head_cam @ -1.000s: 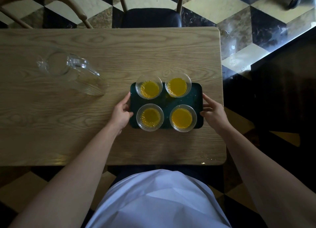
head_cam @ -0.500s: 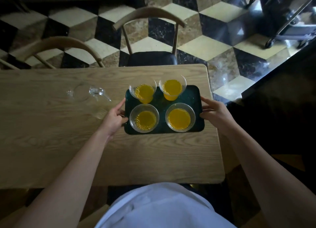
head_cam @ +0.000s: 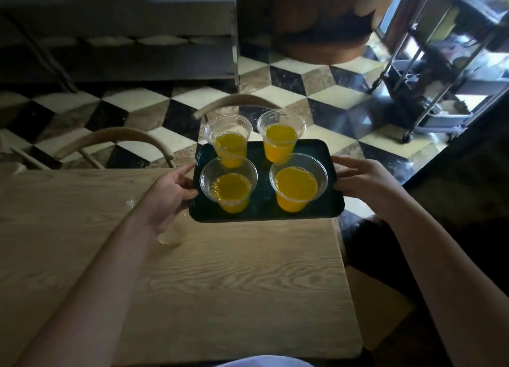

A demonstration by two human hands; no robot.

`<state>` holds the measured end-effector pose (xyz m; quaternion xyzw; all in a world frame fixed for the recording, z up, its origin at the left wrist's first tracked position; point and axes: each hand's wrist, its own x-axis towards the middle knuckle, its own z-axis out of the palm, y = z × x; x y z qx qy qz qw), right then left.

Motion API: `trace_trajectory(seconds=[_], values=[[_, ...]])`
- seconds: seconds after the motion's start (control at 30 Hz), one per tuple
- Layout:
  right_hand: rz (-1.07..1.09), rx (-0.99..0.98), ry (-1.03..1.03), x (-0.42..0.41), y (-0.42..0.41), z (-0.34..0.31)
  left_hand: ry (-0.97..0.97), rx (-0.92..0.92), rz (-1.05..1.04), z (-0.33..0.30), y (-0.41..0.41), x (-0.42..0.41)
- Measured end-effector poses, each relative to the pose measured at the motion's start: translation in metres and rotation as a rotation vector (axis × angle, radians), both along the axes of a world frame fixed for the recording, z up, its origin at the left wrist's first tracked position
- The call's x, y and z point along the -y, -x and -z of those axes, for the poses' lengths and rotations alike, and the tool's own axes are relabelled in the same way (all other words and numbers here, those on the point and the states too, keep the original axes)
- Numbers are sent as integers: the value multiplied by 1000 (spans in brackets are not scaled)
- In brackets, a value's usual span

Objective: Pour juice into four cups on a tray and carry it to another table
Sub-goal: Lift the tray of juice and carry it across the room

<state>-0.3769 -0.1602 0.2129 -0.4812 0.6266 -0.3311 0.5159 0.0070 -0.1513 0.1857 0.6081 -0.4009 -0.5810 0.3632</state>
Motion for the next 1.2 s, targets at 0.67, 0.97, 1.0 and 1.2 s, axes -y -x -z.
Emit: trace_trajectory(seconds=[0.67,0.97,1.0,1.2], values=[[-9,57,341,34,-14,-191,318,-186,143,-197,-16,52],[11,102,430,47,-17,-244,458,-177,150,-264,-15,54],[22,100,433,48,-18,-249,461,-175,143,-270,-14,54],[48,94,504,52,-28,-281,481,-181,5,-300,-14,63]])
